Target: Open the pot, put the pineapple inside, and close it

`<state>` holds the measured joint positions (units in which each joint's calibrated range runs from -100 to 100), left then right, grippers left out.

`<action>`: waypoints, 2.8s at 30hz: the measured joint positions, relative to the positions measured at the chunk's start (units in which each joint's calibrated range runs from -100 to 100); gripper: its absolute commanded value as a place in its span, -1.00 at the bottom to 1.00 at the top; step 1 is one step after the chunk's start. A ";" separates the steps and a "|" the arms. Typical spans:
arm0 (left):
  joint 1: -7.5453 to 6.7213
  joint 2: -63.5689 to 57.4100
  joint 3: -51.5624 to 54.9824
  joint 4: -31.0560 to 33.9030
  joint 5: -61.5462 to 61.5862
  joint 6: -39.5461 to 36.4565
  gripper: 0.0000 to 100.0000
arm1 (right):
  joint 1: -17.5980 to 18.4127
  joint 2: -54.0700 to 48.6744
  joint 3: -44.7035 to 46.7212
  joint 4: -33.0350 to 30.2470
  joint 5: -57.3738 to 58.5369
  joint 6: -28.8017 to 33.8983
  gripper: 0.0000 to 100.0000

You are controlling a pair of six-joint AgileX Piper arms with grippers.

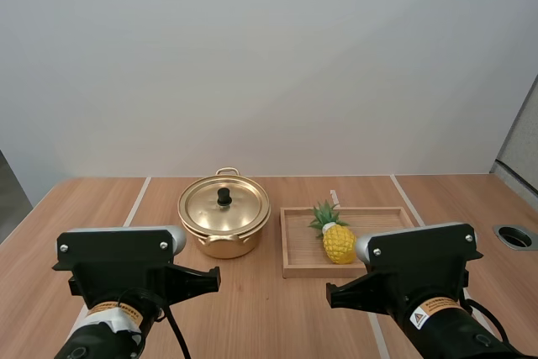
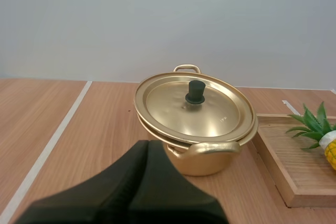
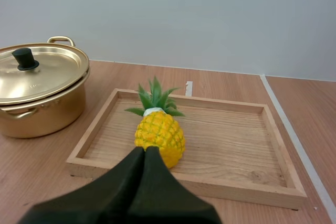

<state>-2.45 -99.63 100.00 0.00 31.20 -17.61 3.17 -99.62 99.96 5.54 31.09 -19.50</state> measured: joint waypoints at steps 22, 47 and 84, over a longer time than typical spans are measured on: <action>0.00 0.00 0.00 0.00 0.00 0.00 -1.00 | 0.00 0.00 0.00 0.00 0.00 0.00 -1.00; 0.00 0.00 0.00 0.00 0.00 0.00 -1.00 | 0.00 0.00 0.00 3.84 0.06 0.08 -1.00; 0.00 -0.14 -15.04 10.63 -44.16 2.61 -1.00 | 0.00 -0.14 -16.33 1.24 -44.06 -6.29 -1.00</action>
<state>-2.45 -99.77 84.96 10.63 -12.96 -15.00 3.17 -99.76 83.64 6.78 -12.97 -25.79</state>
